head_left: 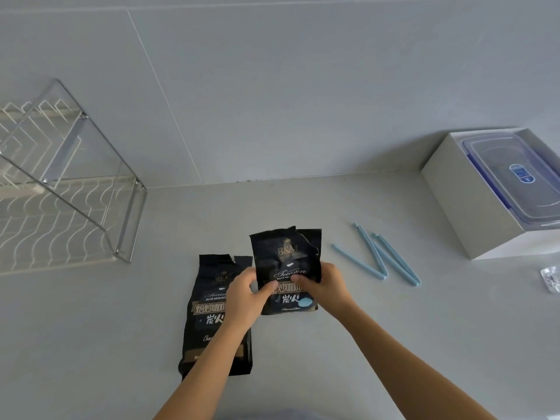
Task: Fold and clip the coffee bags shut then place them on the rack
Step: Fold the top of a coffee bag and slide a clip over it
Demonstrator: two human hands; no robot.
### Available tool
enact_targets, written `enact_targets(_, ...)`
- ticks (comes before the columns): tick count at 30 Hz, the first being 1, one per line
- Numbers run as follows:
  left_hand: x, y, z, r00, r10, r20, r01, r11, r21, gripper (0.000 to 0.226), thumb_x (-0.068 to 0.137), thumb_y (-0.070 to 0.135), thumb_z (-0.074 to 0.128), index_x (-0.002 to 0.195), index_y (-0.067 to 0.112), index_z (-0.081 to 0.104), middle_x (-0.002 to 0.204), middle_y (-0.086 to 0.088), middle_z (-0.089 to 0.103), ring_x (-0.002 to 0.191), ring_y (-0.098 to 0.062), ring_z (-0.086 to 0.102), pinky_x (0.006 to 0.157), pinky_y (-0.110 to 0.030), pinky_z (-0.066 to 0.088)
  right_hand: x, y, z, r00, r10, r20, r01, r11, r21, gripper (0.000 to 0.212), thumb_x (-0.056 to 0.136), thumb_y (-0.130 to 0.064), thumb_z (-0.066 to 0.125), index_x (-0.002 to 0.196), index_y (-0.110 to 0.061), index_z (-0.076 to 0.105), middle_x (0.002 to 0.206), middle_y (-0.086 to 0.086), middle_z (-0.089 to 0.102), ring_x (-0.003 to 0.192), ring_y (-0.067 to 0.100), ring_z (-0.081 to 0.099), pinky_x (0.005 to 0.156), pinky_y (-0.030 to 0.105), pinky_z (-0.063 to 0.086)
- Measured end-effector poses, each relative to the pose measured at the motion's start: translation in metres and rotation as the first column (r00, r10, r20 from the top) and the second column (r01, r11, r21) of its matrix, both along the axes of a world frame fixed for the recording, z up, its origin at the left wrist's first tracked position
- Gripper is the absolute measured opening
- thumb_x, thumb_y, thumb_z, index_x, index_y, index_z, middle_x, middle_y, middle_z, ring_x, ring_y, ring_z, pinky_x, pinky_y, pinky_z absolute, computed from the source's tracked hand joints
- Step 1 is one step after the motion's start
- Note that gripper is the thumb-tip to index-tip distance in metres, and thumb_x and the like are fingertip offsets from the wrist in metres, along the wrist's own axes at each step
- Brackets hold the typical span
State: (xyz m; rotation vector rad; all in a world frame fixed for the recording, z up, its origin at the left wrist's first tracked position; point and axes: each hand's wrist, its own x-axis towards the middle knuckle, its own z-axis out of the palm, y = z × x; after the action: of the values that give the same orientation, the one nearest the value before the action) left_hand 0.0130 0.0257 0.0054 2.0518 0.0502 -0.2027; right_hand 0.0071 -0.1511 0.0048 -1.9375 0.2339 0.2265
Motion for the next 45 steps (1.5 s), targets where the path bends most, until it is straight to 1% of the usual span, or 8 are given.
enact_targets(5,-0.014,-0.005,0.009,0.981,0.195,-0.001,-0.188,0.943,-0.276,0.045,0.081,0.016,0.07,0.115,0.031,0.044,0.1,0.016,0.066,0.092,0.0,0.066,0.066,-0.02,0.057,-0.002,-0.012,0.01,0.987,-0.111,0.118,0.084,0.974,0.211,0.015,0.088,-0.013,0.061,0.083,-0.027,0.065,0.087,0.0,0.073,0.084,0.019,0.07,0.073,0.031,0.058)
enact_targets(15,-0.003,-0.01,0.019,0.943,0.167,-0.287,-0.299,0.802,-0.517,0.004,0.085,0.025,0.064,0.089,0.025,0.066,0.083,0.008,0.075,0.079,-0.008,0.071,0.055,-0.015,0.052,-0.002,-0.012,0.018,0.979,-0.194,-0.067,0.205,0.895,0.397,0.041,0.094,-0.035,0.05,0.079,0.001,0.063,0.081,0.011,0.073,0.072,0.011,0.067,0.067,0.024,0.054)
enact_targets(19,0.004,0.002,0.025,0.924,0.32,-0.207,-0.381,0.807,-0.451,0.032,0.082,0.02,0.068,0.109,0.026,0.053,0.092,0.013,0.066,0.09,-0.003,0.062,0.071,-0.018,0.044,-0.004,-0.01,0.017,0.943,-0.332,0.015,0.294,0.853,0.431,0.005,0.091,-0.02,0.058,0.095,-0.022,0.061,0.074,-0.001,0.074,0.073,0.012,0.069,0.06,0.019,0.053)
enact_targets(22,0.004,0.007,0.028,0.932,0.329,-0.154,-0.363,0.819,-0.444,0.048,0.081,0.018,0.069,0.118,0.032,0.041,0.093,0.011,0.067,0.085,0.003,0.063,0.072,-0.015,0.042,0.0,-0.01,0.022,0.922,-0.346,0.172,0.282,0.907,0.314,0.03,0.088,-0.008,0.059,0.109,-0.027,0.053,0.09,0.004,0.069,0.087,0.014,0.066,0.075,0.032,0.055)
enact_targets(26,0.003,0.005,0.028,0.994,0.098,-0.049,-0.109,0.872,-0.476,0.051,0.082,0.012,0.068,0.122,0.033,0.044,0.108,0.001,0.065,0.099,-0.005,0.064,0.073,-0.02,0.057,0.004,-0.005,0.031,0.92,-0.177,0.35,0.178,0.984,0.029,0.023,0.087,-0.012,0.061,0.104,-0.027,0.066,0.121,-0.006,0.053,0.116,0.011,0.048,0.093,0.033,0.048)
enact_targets(36,0.003,0.012,0.02,0.987,-0.071,-0.142,0.038,0.974,-0.223,0.044,0.081,0.022,0.07,0.12,0.036,0.056,0.125,0.0,0.054,0.112,-0.021,0.056,0.083,-0.038,0.058,0.002,-0.016,0.025,0.982,0.117,0.15,-0.107,0.992,-0.068,0.036,0.077,-0.033,0.073,0.111,-0.036,0.064,0.141,-0.018,0.045,0.137,0.004,0.023,0.109,0.035,0.031)
enact_targets(42,-0.003,0.011,0.014,0.991,-0.104,-0.086,0.096,0.991,-0.097,0.035,0.076,0.025,0.074,0.099,0.044,0.055,0.108,0.012,0.053,0.101,-0.004,0.054,0.064,-0.01,0.05,-0.003,-0.02,0.015,0.987,0.145,0.064,-0.139,0.985,-0.098,0.034,0.07,-0.034,0.077,0.101,-0.043,0.066,0.124,-0.023,0.052,0.135,0.003,0.03,0.105,0.034,0.037)
enact_targets(45,-0.002,0.009,0.01,0.997,-0.072,-0.009,0.072,0.997,-0.007,0.025,0.074,0.027,0.076,0.092,0.033,0.059,0.098,0.008,0.052,0.095,-0.006,0.054,0.07,-0.013,0.048,-0.006,-0.023,0.008,0.99,0.142,0.022,-0.14,0.986,-0.088,0.038,0.068,-0.034,0.079,0.103,-0.041,0.066,0.124,-0.023,0.054,0.131,-0.001,0.033,0.104,0.03,0.034)
